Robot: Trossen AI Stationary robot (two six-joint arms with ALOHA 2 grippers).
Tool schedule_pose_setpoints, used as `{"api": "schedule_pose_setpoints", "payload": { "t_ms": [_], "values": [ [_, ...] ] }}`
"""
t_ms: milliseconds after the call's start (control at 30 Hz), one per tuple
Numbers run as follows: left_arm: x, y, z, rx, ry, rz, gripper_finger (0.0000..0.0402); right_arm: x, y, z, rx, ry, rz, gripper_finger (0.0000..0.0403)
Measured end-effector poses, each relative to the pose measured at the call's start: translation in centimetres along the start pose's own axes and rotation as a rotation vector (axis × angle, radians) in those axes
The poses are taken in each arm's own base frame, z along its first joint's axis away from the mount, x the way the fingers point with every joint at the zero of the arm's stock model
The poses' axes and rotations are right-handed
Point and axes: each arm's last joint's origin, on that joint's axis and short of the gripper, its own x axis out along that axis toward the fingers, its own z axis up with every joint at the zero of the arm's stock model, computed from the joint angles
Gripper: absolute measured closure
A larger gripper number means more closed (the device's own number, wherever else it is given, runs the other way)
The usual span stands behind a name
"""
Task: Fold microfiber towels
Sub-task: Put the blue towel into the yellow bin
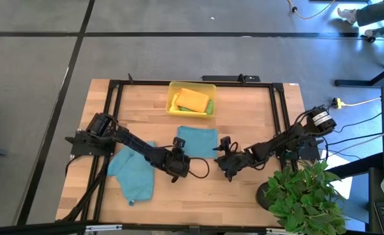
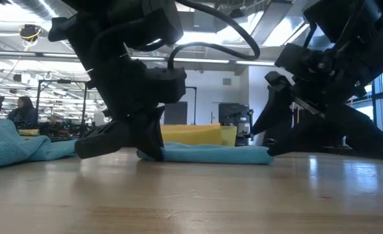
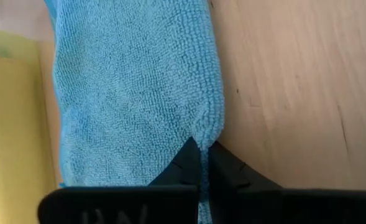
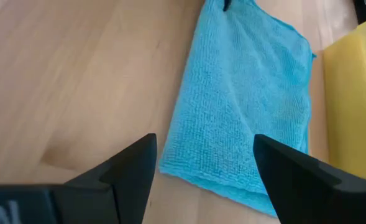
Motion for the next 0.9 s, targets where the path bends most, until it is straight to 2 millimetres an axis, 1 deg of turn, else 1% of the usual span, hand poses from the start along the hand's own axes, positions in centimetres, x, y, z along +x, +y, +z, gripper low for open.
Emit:
{"api": "schedule_pose_setpoints", "payload": {
  "t_ms": [200, 433, 600, 767, 900],
  "values": [
    [-0.3, 0.9, 0.1, -0.069, -0.019, -0.051, 0.0401, 0.0, 0.0, 0.0, -0.003, 0.0, 0.001, 0.0135],
    [-1.8, 3.2, 0.6, -0.201, -0.086, -0.121, 0.0401, -0.2, 0.4, 0.2, -0.017, -0.013, 0.007, 0.0135],
    [-1.8, 4.1, 0.6, -0.239, -0.094, -0.163, 0.0401, -0.4, 0.5, 0.2, -0.018, -0.013, -0.024, 0.0135],
    [-1.7, 4.5, 0.7, -0.289, -0.108, -0.216, 0.0401, 0.7, 1.3, -0.3, -0.023, 0.006, -0.033, 0.0135],
    [-1.6, 4.8, 0.7, -0.303, -0.108, -0.238, 0.0401, 1.6, 1.8, -0.4, -0.034, 0.036, -0.088, 0.0135]
  ]
}}
